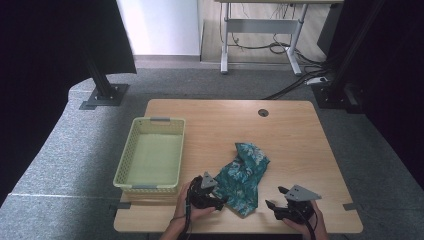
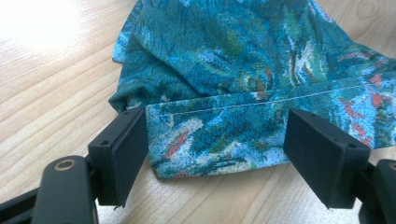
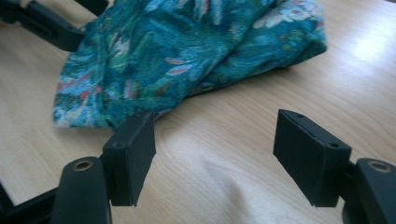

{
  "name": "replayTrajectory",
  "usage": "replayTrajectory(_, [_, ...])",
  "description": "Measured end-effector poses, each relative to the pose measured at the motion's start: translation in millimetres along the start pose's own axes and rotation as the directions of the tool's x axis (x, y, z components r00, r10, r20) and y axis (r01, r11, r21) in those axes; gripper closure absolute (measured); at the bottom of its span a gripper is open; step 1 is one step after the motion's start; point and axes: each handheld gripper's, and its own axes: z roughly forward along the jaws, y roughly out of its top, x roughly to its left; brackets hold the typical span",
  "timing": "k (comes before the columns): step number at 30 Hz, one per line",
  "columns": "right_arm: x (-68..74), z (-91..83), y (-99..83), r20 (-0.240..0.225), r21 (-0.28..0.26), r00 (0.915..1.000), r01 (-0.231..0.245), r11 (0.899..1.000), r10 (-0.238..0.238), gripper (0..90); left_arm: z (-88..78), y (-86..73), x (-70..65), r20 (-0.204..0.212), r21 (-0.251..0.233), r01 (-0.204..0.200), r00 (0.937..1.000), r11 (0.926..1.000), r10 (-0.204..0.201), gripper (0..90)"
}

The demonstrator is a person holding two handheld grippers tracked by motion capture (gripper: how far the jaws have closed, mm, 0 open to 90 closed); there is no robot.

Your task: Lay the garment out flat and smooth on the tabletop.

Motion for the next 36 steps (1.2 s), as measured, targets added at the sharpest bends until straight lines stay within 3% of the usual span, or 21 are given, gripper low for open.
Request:
replayTrajectory(5, [5.3,0.3,1.5,-0.028,-0.002,0.9995,0.014,1.000,-0.014,28.8,2.1,-5.2,1.0,-0.011,0.024,0.002,0.9999,0.9997,-0.002,21.4])
replayTrajectory(19, [16.3,1.1,8.0,-0.086,-0.025,0.9959,0.028,0.999,-0.030,29.8,0.6,-7.7,2.5,-0.002,0.006,0.020,0.9998,0.9998,-0.020,21.6])
replayTrajectory(28, [26.0,4.4,11.6,-0.125,-0.038,0.9914,0.034,0.999,-0.039,29.6,1.1,-9.0,3.0,0.001,-0.006,0.012,0.9999,0.9999,-0.012,21.8])
replayTrajectory(36, [38.8,7.3,13.7,-0.149,-0.040,0.9862,0.066,0.997,-0.071,28.9,2.0,-7.9,5.3,0.012,-0.008,0.010,0.9999,0.9999,-0.010,22.3])
